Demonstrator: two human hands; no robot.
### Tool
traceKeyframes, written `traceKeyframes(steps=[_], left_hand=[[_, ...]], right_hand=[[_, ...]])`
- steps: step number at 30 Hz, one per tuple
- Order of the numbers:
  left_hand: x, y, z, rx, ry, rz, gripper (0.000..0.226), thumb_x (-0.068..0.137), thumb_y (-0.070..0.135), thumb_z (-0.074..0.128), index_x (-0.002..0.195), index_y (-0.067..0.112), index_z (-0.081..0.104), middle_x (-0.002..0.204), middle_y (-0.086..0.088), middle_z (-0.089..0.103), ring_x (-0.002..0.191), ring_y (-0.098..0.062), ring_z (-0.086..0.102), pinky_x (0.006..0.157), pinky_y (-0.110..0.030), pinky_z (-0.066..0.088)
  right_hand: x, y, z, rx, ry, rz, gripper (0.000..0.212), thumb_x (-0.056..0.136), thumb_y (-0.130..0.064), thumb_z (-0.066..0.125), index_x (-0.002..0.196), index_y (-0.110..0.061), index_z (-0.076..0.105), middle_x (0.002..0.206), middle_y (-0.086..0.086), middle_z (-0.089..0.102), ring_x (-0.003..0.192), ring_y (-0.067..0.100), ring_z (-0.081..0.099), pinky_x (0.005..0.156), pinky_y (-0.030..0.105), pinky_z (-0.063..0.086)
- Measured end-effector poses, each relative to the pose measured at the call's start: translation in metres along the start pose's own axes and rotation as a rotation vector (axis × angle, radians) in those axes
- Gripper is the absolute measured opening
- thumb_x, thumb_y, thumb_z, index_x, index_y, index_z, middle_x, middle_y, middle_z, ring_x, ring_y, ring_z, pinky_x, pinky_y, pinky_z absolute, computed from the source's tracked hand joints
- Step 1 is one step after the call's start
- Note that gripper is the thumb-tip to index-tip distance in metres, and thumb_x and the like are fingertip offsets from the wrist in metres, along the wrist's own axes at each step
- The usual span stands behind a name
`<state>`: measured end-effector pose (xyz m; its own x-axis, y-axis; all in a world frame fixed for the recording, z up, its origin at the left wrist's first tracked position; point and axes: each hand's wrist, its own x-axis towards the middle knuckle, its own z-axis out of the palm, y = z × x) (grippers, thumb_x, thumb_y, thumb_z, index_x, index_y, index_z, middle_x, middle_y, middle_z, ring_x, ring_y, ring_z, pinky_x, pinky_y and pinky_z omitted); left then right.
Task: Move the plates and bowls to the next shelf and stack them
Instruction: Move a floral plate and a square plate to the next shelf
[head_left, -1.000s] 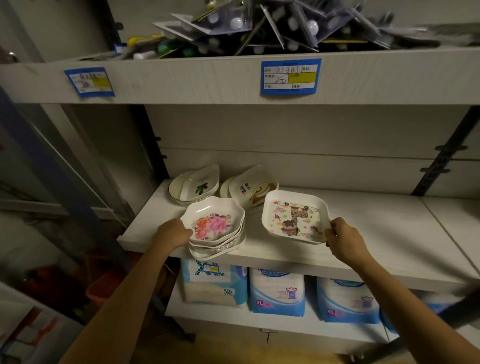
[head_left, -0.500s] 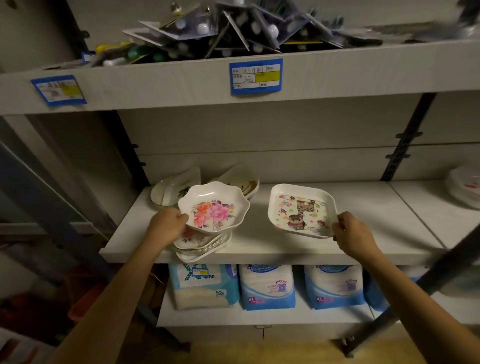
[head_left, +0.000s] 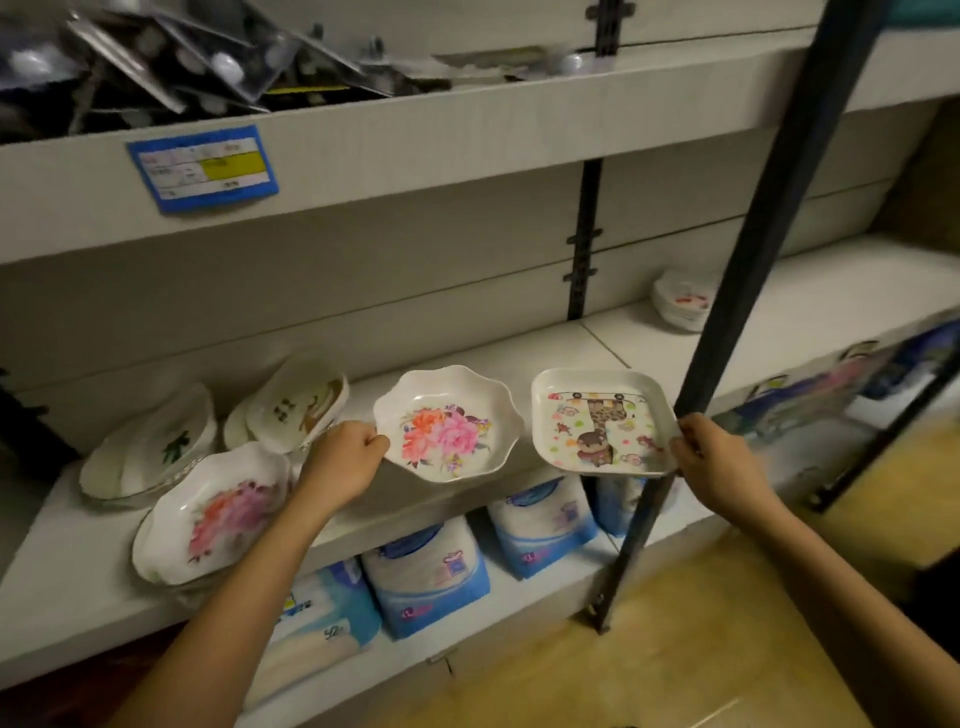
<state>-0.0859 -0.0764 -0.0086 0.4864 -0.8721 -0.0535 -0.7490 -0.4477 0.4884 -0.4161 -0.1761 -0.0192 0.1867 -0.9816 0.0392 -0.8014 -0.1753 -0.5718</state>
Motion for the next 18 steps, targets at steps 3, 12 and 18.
traceKeyframes(steps=[3, 12, 18], left_hand=[[0.005, 0.034, 0.018, 0.006, -0.028, 0.061, 0.028, 0.086, 0.013, 0.046, 0.060, 0.008, 0.043, 0.062, -0.012, 0.043, 0.060, -0.023, 0.040, 0.051, -0.030, 0.022], [0.001, 0.140, 0.080, 0.019, -0.081, 0.181, 0.028, 0.088, 0.014, 0.046, 0.061, 0.008, 0.047, 0.062, -0.008, 0.046, 0.059, -0.019, 0.039, 0.051, -0.028, 0.024], [-0.013, 0.209, 0.129, 0.019, -0.096, 0.183, 0.029, 0.087, 0.015, 0.047, 0.059, 0.009, 0.042, 0.059, -0.007, 0.044, 0.054, -0.018, 0.036, 0.051, -0.029, 0.025]], right_hand=[[-0.001, 0.029, -0.022, -0.002, 0.025, 0.036, 0.018, 0.095, -0.016, 0.044, 0.102, -0.004, 0.054, 0.095, 0.018, 0.065, 0.080, 0.031, 0.061, 0.074, 0.047, 0.053], [0.018, 0.140, -0.093, 0.008, 0.079, 0.088, 0.015, 0.094, -0.016, 0.048, 0.099, -0.005, 0.055, 0.094, 0.018, 0.066, 0.082, 0.037, 0.062, 0.074, 0.049, 0.051], [0.044, 0.220, -0.137, 0.054, 0.080, 0.096, 0.011, 0.094, -0.018, 0.047, 0.096, -0.010, 0.054, 0.083, 0.007, 0.060, 0.065, 0.020, 0.055, 0.055, 0.031, 0.042]])
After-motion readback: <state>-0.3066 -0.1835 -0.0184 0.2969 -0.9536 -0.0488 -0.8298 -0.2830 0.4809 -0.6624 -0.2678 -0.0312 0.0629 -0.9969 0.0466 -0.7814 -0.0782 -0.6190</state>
